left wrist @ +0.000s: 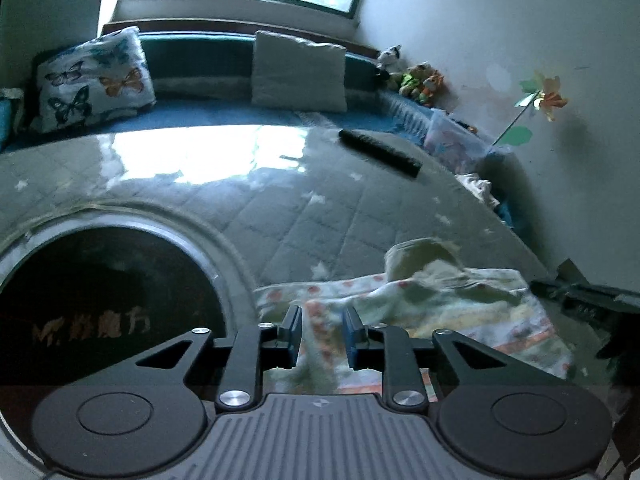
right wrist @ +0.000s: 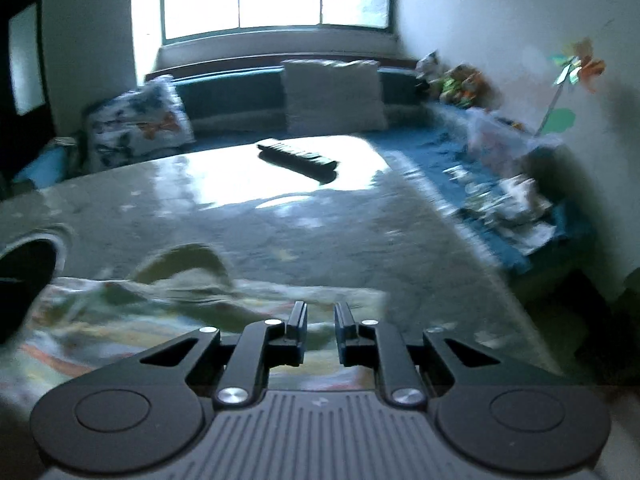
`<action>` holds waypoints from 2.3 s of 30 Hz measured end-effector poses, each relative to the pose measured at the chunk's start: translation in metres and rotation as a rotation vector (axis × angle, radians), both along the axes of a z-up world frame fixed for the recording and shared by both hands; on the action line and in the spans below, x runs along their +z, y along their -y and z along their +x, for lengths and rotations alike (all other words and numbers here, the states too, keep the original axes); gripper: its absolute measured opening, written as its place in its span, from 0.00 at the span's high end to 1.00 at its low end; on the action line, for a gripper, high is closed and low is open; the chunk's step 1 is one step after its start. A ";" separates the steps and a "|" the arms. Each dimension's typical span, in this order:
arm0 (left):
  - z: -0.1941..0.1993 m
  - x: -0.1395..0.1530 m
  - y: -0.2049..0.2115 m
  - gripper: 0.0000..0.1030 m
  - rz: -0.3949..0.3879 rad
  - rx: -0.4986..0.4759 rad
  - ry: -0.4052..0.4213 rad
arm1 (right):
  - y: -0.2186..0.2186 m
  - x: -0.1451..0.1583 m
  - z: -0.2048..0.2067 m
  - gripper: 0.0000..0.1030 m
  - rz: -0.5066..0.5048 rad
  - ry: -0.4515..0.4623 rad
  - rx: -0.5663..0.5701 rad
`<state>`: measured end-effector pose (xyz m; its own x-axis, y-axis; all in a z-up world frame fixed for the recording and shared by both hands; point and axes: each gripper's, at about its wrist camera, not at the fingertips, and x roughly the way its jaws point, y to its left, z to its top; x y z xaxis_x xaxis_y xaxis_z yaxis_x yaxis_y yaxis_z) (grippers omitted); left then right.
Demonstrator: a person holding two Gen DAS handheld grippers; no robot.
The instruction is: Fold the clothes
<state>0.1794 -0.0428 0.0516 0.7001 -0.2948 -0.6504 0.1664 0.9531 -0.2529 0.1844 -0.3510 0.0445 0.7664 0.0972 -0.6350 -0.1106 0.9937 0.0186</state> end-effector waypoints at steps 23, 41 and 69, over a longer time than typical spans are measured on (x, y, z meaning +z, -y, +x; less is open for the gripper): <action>0.050 -0.034 0.054 0.79 -0.019 -0.109 -0.080 | -0.051 -0.021 0.020 0.84 0.053 -0.031 0.130; -0.001 -0.020 0.055 0.75 0.055 -0.121 -0.038 | -0.078 -0.019 -0.058 0.68 -0.044 -0.023 0.258; -0.065 -0.027 0.041 0.45 0.055 -0.102 -0.027 | -0.029 -0.025 -0.084 0.42 0.048 0.000 0.065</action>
<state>0.1142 -0.0840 0.0251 0.6505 -0.3267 -0.6856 0.2572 0.9442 -0.2059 0.1008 -0.3216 0.0195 0.7576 0.1773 -0.6282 -0.1752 0.9823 0.0660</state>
